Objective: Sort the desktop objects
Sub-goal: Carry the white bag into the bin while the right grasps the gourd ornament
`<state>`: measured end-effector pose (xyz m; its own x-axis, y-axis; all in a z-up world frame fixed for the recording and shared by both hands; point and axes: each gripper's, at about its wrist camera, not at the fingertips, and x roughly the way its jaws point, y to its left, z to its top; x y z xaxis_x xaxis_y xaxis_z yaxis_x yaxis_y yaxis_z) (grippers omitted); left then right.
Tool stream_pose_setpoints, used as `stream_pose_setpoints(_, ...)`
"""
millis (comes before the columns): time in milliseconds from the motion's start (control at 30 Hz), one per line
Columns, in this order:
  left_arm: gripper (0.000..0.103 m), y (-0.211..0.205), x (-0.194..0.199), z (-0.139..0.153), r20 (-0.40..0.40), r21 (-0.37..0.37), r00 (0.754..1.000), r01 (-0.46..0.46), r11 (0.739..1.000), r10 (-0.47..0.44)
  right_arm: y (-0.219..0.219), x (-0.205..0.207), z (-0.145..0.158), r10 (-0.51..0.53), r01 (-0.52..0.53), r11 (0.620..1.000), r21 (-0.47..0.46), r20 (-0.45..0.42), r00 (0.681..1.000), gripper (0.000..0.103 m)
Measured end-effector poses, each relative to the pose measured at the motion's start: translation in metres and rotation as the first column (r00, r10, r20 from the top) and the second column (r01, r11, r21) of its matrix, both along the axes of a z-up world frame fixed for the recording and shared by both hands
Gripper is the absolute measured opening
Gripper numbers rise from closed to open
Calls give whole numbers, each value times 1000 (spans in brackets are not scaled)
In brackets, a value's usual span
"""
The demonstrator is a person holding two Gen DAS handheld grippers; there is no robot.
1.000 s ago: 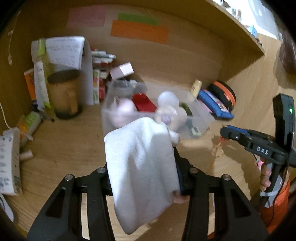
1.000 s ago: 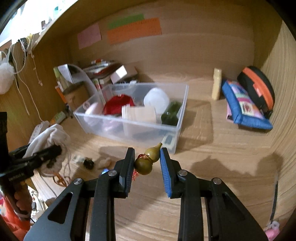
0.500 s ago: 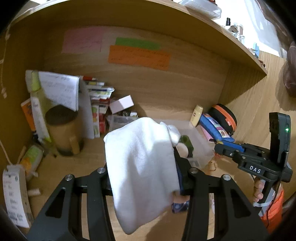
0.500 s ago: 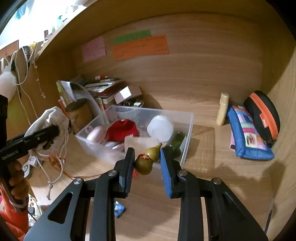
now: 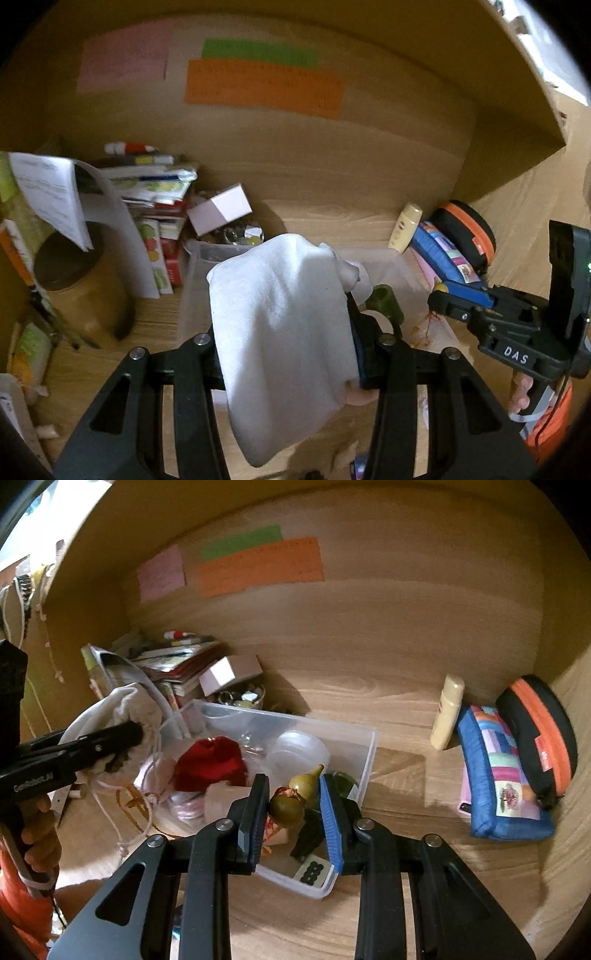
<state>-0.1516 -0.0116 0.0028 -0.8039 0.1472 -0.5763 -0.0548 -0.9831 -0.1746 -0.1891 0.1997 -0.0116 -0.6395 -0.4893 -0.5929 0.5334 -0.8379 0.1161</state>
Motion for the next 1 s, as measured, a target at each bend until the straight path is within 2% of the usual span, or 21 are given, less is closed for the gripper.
stream_pose_setpoints(167, 46, 5, -23, -15, 46, -18, 999, 2, 1000, -1, -1, -14, -17, -2, 1, 1000, 15, 51, 999, 25)
stream_pose_setpoints(433, 46, 18, -36, -37, 109, -33, 993, 47, 998, -43, -7, -18, -29, 16, -20, 998, 55, 74, 997, 25)
stream_pose_setpoints(733, 48, 23, -38, -43, 125, -59, 991, 46, 997, -38, -17, -14, -37, 37, -43, 994, 100, 61, 997, 26)
stream_pose_setpoints(1000, 51, 16, -37, -37, 144, -9, 988, 58, 998, -56, -24, -5, -37, 46, -49, 987, 152, 19, 999, 26)
